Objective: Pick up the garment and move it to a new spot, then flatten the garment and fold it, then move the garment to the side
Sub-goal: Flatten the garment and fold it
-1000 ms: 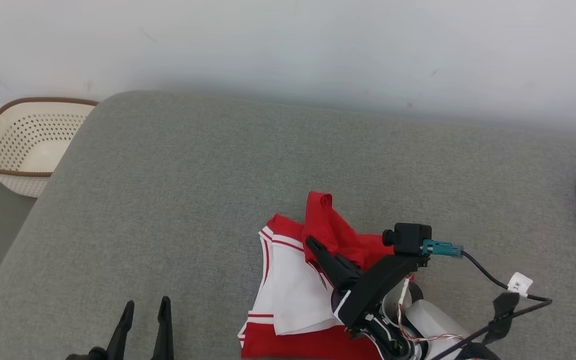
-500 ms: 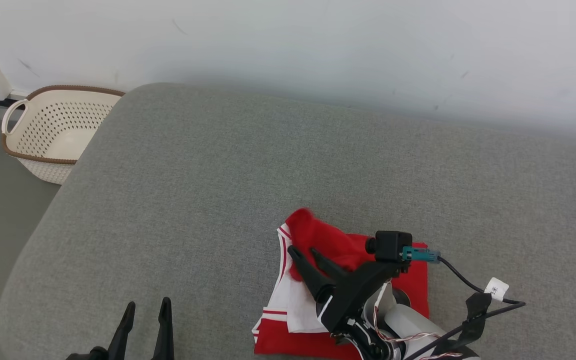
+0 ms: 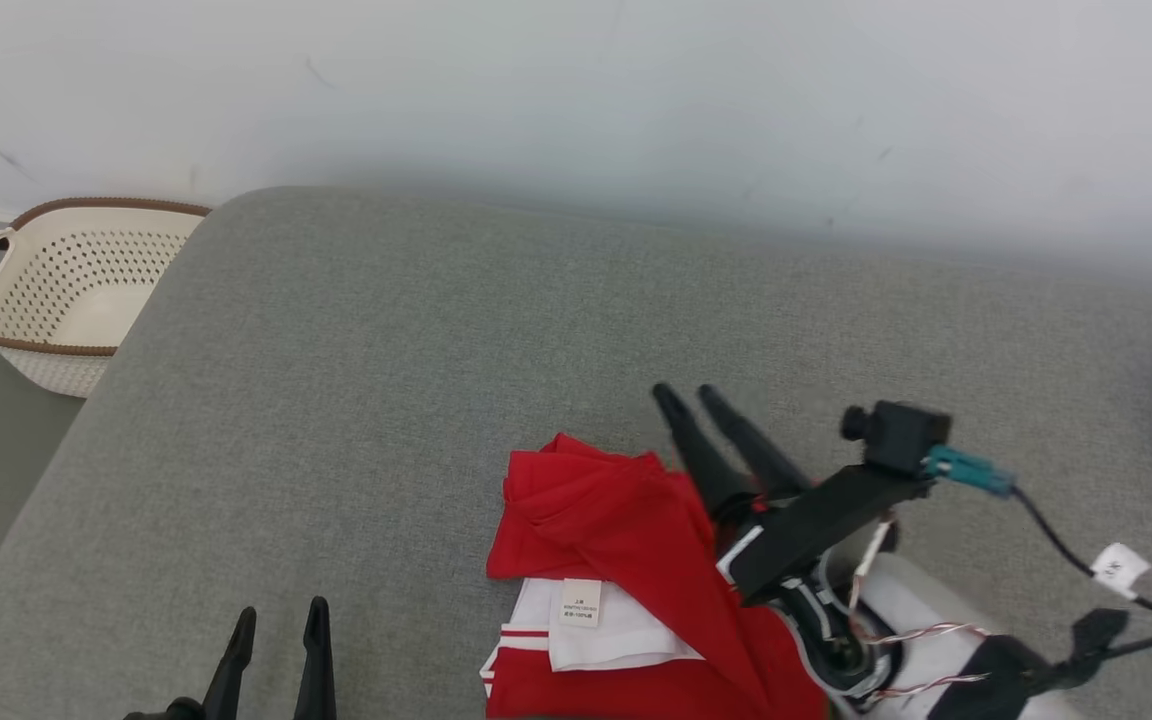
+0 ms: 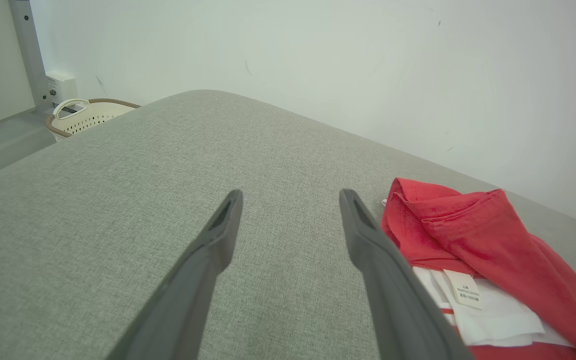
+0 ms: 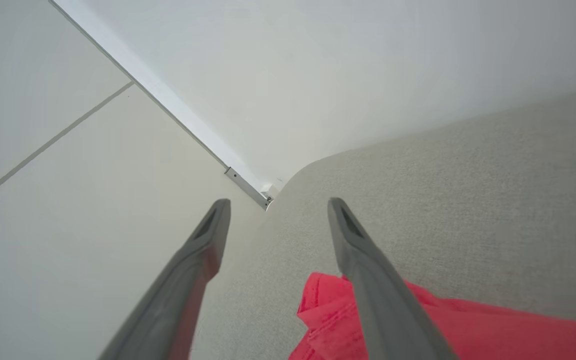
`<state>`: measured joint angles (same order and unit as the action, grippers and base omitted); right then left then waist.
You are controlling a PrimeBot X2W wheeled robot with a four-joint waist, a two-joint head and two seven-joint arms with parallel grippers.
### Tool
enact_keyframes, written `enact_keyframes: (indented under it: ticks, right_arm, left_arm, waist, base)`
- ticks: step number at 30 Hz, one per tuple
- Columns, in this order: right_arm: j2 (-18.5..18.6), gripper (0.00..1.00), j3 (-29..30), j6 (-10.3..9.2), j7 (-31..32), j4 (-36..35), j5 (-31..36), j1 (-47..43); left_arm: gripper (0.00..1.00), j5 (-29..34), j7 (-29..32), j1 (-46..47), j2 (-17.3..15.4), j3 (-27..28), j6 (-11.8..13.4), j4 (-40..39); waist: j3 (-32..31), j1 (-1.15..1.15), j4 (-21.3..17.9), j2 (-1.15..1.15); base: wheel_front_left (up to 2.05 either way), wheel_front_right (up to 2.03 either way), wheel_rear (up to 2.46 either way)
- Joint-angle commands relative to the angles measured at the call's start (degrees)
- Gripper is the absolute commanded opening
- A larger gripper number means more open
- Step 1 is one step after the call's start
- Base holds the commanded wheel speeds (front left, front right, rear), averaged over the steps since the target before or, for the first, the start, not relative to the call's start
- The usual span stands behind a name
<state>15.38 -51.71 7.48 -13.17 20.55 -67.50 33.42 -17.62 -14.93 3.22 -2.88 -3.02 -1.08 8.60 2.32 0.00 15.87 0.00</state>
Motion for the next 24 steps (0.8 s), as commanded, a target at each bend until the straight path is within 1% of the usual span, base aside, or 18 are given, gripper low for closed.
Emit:
enact_keyframes:
  ticks: [1,6,8,12,14,17,24]
  right_arm:
    - [0.9,1.00,0.2,0.02,-0.4,-0.3,0.8,-0.1]
    - [4.6,1.00,3.4,0.02,-1.5,0.1,3.0,-1.8]
    - [6.2,1.00,4.1,0.02,-1.6,1.1,5.5,-2.3]
    - [7.0,1.00,5.6,0.02,-1.9,3.3,8.7,-3.8]
    - [7.0,1.00,6.0,0.02,-1.9,4.4,10.2,-4.5]
    - [6.0,1.00,6.2,0.02,-1.7,6.0,11.4,-5.4]
    - [4.6,0.99,5.6,0.02,-1.4,10.6,14.0,-5.3]
  left_arm:
    - [1.00,0.4,-0.2,-0.8,-0.1,0.2,0.0,-0.2]
    - [1.00,0.6,-0.2,-1.0,-0.1,0.6,-0.1,-0.3]
    - [1.00,0.7,-0.2,-1.0,0.0,0.6,-0.1,-0.3]
    - [1.00,0.6,-0.2,-1.2,-0.1,0.7,-0.2,-0.4]
    - [1.00,0.5,-0.2,-1.2,-0.1,0.8,-0.3,-0.5]
    - [1.00,0.5,-0.2,-1.3,0.0,1.0,-0.5,-0.4]
    - [1.00,0.2,-0.2,-1.2,-0.1,0.4,0.0,-0.8]
  waist:
    - [-0.1,0.00,-0.3,0.00]
    - [-0.4,0.00,-0.8,0.00]
    - [-0.5,0.00,-0.9,0.00]
    - [-0.5,0.00,-0.9,0.00]
    - [-0.5,0.00,-0.9,0.00]
    - [-0.5,0.00,-0.9,0.00]
    - [0.1,0.00,-0.5,0.00]
  base:
    - [0.00,0.00,0.00]
    - [0.00,0.00,0.00]
    - [0.00,0.00,0.00]
    - [0.00,0.00,0.00]
    - [0.00,0.00,0.00]
    - [0.00,0.00,0.00]
    - [0.00,0.00,0.00]
